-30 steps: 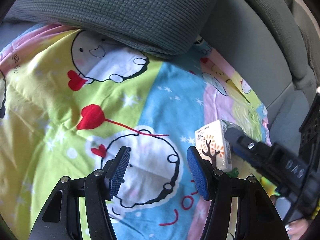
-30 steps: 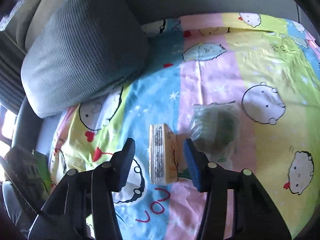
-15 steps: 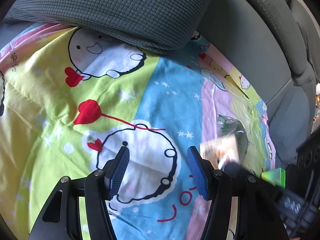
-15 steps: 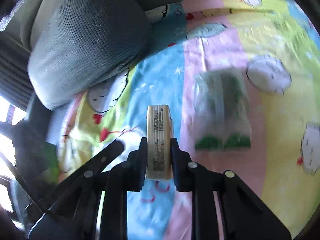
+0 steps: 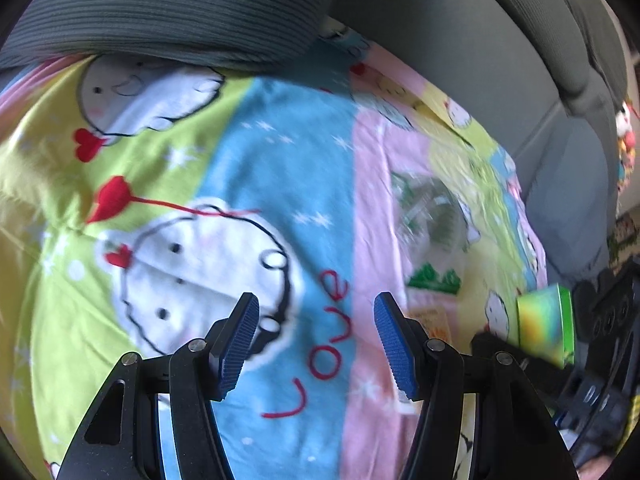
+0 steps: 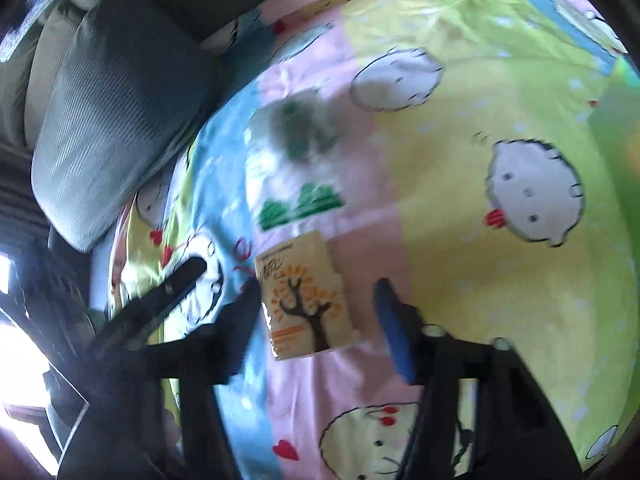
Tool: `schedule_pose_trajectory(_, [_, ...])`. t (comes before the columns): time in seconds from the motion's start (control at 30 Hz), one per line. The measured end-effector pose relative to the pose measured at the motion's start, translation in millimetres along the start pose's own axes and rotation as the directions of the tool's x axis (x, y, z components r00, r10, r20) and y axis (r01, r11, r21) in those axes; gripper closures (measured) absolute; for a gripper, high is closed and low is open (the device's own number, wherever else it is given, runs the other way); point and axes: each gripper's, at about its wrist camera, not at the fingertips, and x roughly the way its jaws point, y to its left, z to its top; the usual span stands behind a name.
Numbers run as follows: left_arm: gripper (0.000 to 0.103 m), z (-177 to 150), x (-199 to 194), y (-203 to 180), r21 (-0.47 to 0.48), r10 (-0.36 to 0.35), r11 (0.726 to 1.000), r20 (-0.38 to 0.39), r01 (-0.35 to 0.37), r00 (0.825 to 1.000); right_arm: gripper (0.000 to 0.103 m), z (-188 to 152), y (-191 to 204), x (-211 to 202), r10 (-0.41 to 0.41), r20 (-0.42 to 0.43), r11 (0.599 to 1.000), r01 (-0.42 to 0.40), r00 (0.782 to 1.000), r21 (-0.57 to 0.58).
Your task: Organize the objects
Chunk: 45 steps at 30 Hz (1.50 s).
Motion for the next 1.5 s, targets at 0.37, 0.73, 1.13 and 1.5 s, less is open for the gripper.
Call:
schedule_pose_trajectory(0.37, [0.042, -25, 12, -46, 0.126, -0.072, 0.988, -0.092, 0.083, 0.993, 0.057, 11, -16, -19, 0.070, 0.030, 0.997, -0.069, 0.997, -0.019])
schedule_pose_trajectory(0.73, [0.042, -43, 32, -65, 0.184, -0.088, 0.976, -0.164, 0.118, 0.983, 0.056, 10, -15, -2, 0.134, -0.037, 0.991, -0.134, 0.990, 0.000])
schedule_pose_trajectory(1.13, [0.049, -45, 36, -64, 0.189, -0.117, 0.971, -0.162, 0.147, 0.980, 0.056, 7, -10, 24, 0.140, -0.112, 0.990, -0.141, 0.984, 0.000])
schedule_pose_trajectory(1.5, [0.051, -42, 27, -67, 0.222, -0.093, 0.968, -0.110, 0.115, 0.990, 0.056, 5, -5, 28, 0.113, -0.119, 0.992, -0.119, 0.986, -0.039])
